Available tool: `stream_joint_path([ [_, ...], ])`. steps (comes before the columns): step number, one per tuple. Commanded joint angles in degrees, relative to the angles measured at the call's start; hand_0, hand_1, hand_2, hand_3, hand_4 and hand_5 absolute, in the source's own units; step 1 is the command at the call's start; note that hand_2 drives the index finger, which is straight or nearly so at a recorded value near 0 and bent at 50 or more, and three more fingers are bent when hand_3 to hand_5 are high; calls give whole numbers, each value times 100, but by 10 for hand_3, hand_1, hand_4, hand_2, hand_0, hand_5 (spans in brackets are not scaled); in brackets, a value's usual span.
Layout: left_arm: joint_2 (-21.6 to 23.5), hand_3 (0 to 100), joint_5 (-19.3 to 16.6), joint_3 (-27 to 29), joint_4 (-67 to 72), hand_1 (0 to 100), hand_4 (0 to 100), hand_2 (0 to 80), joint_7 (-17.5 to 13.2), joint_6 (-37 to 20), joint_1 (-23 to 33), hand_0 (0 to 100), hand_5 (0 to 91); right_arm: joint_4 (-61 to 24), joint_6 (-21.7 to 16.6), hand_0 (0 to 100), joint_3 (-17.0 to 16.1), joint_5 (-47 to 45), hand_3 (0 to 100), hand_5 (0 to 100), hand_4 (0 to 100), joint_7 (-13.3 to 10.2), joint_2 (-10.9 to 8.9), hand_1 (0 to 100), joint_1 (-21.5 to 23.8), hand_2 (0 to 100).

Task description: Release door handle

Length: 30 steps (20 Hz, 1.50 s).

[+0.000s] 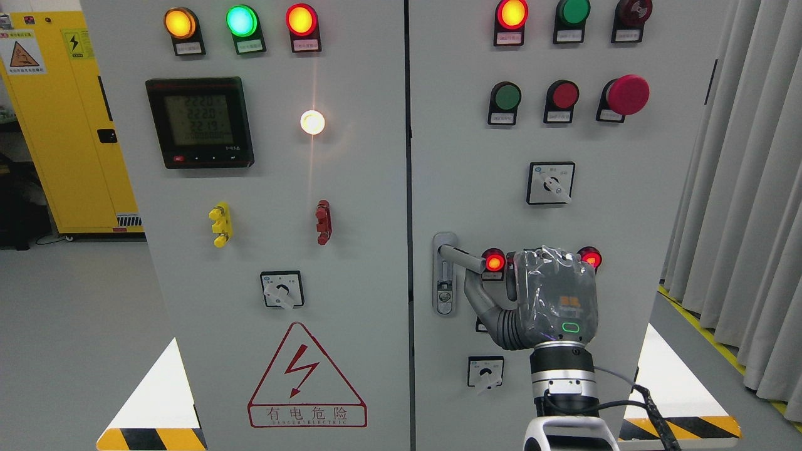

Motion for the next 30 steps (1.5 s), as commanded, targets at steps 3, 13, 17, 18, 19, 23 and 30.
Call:
stream_joint_path([
  [3,0,0,0,0,-88,556,0,0,0,-2,0,120,0,10,-3,399,-40,-2,1000,1000,1000,23,-12,290,-88,1000],
  [13,0,0,0,0,-88,556,0,0,0,-2,0,120,0,1,-3,394,-58,-2,1000,1000,1000,14,-12,295,-71,1000],
  [17,0,0,0,0,-88,556,0,0,0,-2,0,120,0,-34,-3,394,-40,-2,1000,1000,1000,-48,-3,295,43,1000],
  [18,0,0,0,0,-88,556,0,0,0,-2,0,120,0,-77,-3,394,-40,-2,1000,1000,1000,-48,-3,296,61,1000],
  [19,0,0,0,0,-88,556,0,0,0,-2,0,120,0,-130,-12,394,-40,-2,1000,1000,1000,-48,-12,296,105,1000],
  [23,0,0,0,0,-88,556,0,0,0,-2,0,120,0,-236,-205,395,-58,-28,1000,1000,1000,-74,-12,297,368,1000],
  [30,0,0,0,0,-88,556,0,0,0,-2,0,120,0,-631,-1074,394,-409,-195,1000,1000,1000,-847,-12,308,851,886],
])
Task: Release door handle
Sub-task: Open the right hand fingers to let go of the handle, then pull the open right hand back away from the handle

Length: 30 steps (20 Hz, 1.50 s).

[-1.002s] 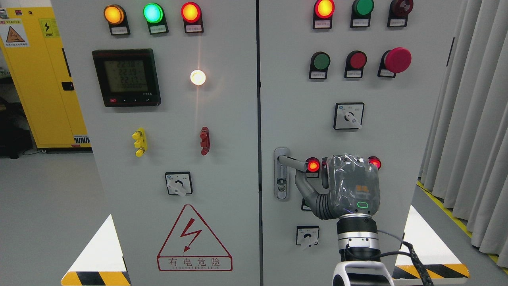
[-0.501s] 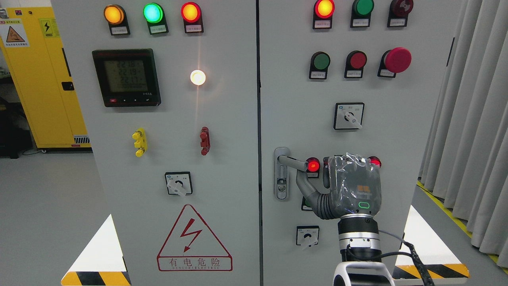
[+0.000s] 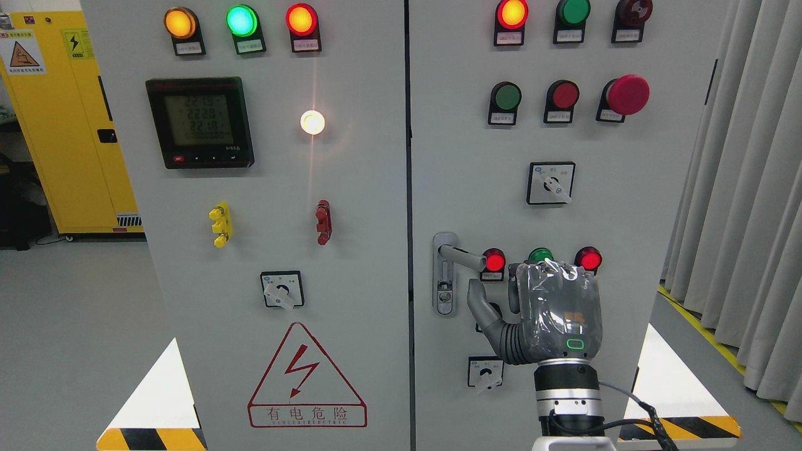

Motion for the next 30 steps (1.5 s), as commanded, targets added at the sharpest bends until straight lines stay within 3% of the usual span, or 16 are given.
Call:
stream_joint_path([
  [1,0,0,0,0,-88,556,0,0,0,-2,0,120,0,-484,-555,392,-407,-126,1000,1000,1000,-276,-2,314,442,858],
  [3,0,0,0,0,-88,556,0,0,0,-2,0,120,0,-608,-933,379,-680,-327,1000,927,956,-382,-2,332,610,760],
  [4,0,0,0,0,-88,556,0,0,0,-2,0,120,0,-643,-1117,371,-811,-459,918,825,875,-408,-2,338,636,673],
  [5,0,0,0,0,-88,556,0,0,0,-2,0,120,0,-661,-1276,368,-926,-565,913,807,872,-435,-2,339,637,668],
  [6,0,0,0,0,-88,556,0,0,0,-2,0,120,0,-670,-1408,363,-1031,-627,847,750,811,-435,-2,340,637,609],
  [7,0,0,0,0,-88,556,0,0,0,-2,0,120,0,-670,-1522,358,-1128,-688,727,618,713,-443,-2,342,637,530],
  [10,0,0,0,0,-88,556,0,0,0,-2,0,120,0,-670,-1848,361,-1375,-908,634,559,639,-435,-2,343,637,468],
  [13,0,0,0,0,-88,556,0,0,0,-2,0,120,0,-670,-1901,360,-1437,-1058,461,431,500,-435,-2,342,610,328],
  [14,0,0,0,0,-88,556,0,0,0,-2,0,120,0,-687,-1902,364,-1437,-1110,300,264,346,-435,-10,341,602,203],
  [17,0,0,0,0,-88,556,0,0,0,-2,0,120,0,-731,-1910,373,-1437,-1216,222,176,254,-435,-2,338,637,150],
  [18,0,0,0,0,-88,556,0,0,0,-2,0,120,0,-731,-1910,375,-1437,-1260,152,86,177,-435,-2,336,645,93],
  [19,0,0,0,0,-88,556,0,0,0,-2,0,120,0,-723,-1945,375,-1428,-1347,152,86,177,-443,-2,336,645,93],
  [20,0,0,0,0,-88,556,0,0,0,-2,0,120,0,-705,-2041,383,-1437,-1435,37,0,42,-444,-2,320,637,1],
  [22,0,0,0,0,-88,556,0,0,0,-2,0,120,0,-679,-2209,391,-1445,-1489,8,0,1,-461,7,287,645,0],
  [30,0,0,0,0,-88,556,0,0,0,-2,0,120,0,-679,-2218,420,-1367,-1489,0,0,0,-663,7,215,786,0],
])
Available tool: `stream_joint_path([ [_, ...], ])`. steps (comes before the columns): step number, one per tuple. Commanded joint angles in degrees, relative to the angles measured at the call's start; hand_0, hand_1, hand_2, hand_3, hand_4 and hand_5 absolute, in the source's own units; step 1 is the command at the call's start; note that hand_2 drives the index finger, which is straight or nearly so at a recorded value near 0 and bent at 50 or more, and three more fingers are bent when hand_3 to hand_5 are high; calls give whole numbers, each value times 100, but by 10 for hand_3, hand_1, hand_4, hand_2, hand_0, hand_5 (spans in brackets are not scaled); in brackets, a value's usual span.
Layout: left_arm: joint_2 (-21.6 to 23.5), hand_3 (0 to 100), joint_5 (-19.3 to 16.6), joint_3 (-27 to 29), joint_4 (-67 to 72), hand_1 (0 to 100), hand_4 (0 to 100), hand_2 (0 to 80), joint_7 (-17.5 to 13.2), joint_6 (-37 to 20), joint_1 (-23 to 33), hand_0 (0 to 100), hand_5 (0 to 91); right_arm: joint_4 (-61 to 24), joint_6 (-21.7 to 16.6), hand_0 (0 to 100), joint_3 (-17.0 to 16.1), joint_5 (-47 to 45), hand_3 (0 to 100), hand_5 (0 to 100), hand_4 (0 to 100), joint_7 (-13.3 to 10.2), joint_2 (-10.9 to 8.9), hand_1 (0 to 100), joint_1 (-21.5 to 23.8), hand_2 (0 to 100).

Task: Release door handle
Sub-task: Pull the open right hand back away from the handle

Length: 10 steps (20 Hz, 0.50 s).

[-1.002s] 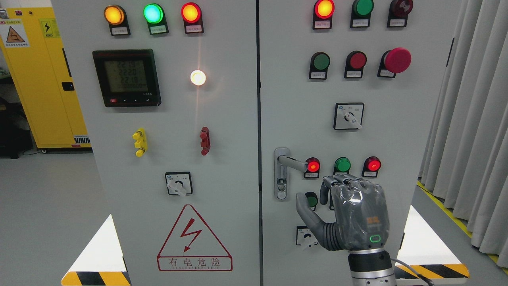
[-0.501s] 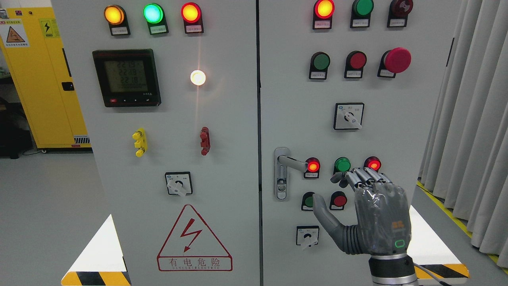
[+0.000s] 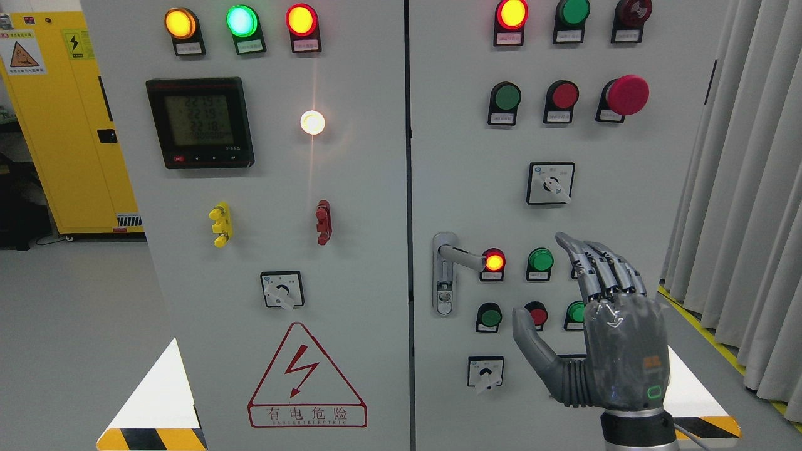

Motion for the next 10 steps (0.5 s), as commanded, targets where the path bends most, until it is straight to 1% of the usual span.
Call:
stream_joint_path([
  [1,0,0,0,0,-88,556,0,0,0,-2,0,120,0,-42,-7,419,-72,-60,0,0,0,-70,6,208,51,0],
  [10,0,0,0,0,-88,556,0,0,0,-2,0,120,0,-33,-7,400,-64,-60,0,0,0,-52,6,202,51,0],
])
